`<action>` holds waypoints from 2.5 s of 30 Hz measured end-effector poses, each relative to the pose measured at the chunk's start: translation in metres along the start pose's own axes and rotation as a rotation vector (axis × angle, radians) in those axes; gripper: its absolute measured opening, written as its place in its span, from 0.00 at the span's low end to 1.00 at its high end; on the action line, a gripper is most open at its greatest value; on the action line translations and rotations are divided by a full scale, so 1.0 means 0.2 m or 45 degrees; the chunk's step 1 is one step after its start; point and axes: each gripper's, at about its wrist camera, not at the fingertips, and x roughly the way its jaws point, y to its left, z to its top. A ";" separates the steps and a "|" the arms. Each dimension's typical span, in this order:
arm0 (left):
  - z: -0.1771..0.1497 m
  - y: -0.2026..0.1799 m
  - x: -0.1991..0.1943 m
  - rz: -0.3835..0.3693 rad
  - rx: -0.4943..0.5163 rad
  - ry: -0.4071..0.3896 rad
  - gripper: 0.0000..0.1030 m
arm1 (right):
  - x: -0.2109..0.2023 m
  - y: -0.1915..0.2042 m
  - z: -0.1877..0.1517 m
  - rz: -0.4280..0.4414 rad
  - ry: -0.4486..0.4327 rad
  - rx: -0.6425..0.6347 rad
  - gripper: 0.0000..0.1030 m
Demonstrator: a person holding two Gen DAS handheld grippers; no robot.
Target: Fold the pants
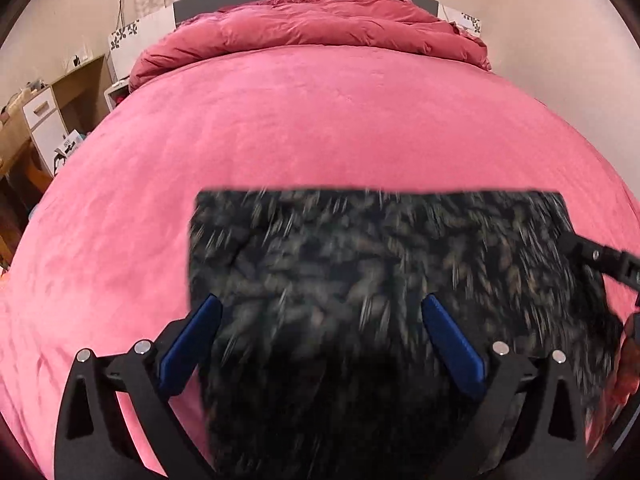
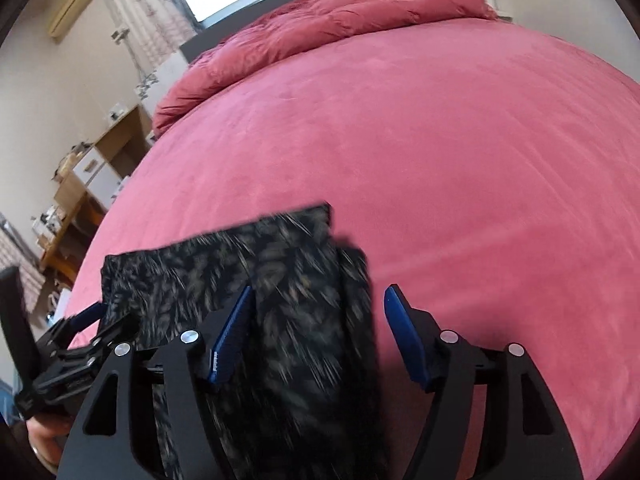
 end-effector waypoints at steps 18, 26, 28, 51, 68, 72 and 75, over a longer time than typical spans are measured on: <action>-0.46 0.26 -0.18 -0.415 -0.238 0.088 0.98 | -0.10 -0.12 -0.25 0.108 0.153 0.194 0.70; -0.38 0.33 -0.07 -0.589 -0.229 0.159 0.82 | 0.01 -0.21 -0.19 0.404 0.301 0.254 0.60; -0.38 0.34 -0.05 -0.642 -0.249 0.165 0.72 | 0.03 -0.23 -0.19 0.440 0.309 0.270 0.58; -0.29 0.25 -0.41 -0.462 -0.062 -0.093 0.26 | -0.20 0.10 -0.09 0.447 -0.001 -0.157 0.27; 0.23 0.37 -0.13 -0.193 -0.007 -0.304 0.28 | 0.17 0.33 0.52 0.367 -0.308 -0.328 0.27; 0.31 0.39 0.09 -0.194 -0.041 -0.285 0.31 | 0.34 0.26 0.63 0.293 -0.314 -0.271 0.27; 0.30 0.42 0.26 -0.188 -0.113 -0.205 0.41 | 0.55 0.19 0.65 0.188 -0.163 -0.198 0.30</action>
